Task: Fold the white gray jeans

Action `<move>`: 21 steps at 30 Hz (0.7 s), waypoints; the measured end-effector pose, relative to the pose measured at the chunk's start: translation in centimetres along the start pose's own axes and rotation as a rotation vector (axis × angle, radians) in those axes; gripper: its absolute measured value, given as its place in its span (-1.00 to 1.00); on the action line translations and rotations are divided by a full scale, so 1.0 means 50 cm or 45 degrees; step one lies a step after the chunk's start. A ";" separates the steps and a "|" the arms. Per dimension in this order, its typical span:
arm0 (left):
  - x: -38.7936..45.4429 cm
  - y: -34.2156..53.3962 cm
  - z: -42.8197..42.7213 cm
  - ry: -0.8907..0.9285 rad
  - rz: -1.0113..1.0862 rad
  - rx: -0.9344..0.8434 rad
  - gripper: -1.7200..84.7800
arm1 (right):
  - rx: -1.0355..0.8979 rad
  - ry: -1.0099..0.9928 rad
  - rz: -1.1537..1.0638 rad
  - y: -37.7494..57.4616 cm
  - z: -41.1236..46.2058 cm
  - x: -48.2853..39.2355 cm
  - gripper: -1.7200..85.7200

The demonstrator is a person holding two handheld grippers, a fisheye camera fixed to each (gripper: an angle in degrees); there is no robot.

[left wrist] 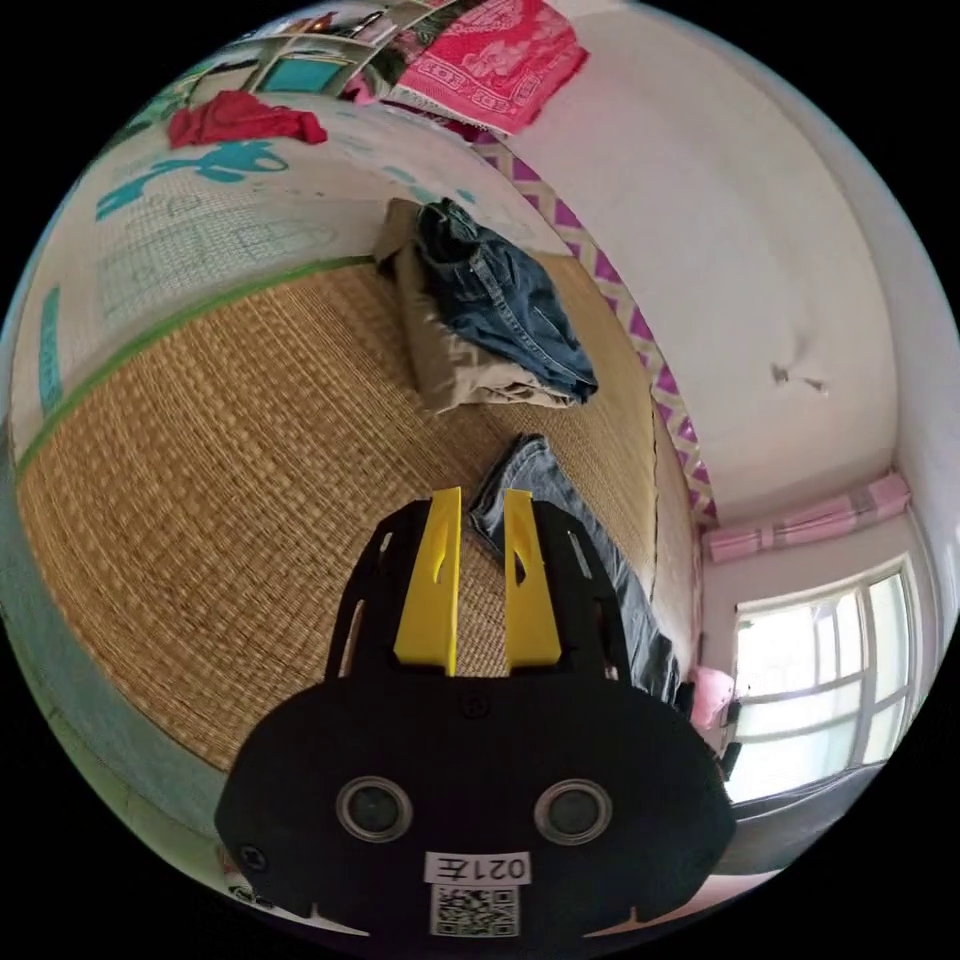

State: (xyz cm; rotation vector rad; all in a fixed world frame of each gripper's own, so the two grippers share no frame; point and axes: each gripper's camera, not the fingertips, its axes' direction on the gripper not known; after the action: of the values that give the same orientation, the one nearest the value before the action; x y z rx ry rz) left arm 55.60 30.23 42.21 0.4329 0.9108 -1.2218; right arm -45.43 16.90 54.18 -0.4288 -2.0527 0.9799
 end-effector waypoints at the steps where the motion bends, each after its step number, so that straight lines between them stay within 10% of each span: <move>1: 0.015 0.001 0.015 0.008 0.046 -0.037 -0.81 | 0.033 0.024 0.025 -0.007 -0.002 -0.011 -0.88; 12: 0.513 0.019 0.326 -0.218 1.081 -0.508 -0.81 | -0.209 0.581 -0.549 -0.289 0.102 -0.205 -0.73; 21: 0.731 -0.059 0.515 -0.271 1.290 -0.708 -0.81 | -0.645 0.861 -0.928 -0.516 0.210 -0.297 -0.68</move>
State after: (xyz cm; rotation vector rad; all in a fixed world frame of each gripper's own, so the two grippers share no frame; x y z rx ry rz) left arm 64.43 -11.70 29.08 0.2416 0.6557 -0.0685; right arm -43.54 -13.55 62.27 -0.1875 -1.5892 -0.1330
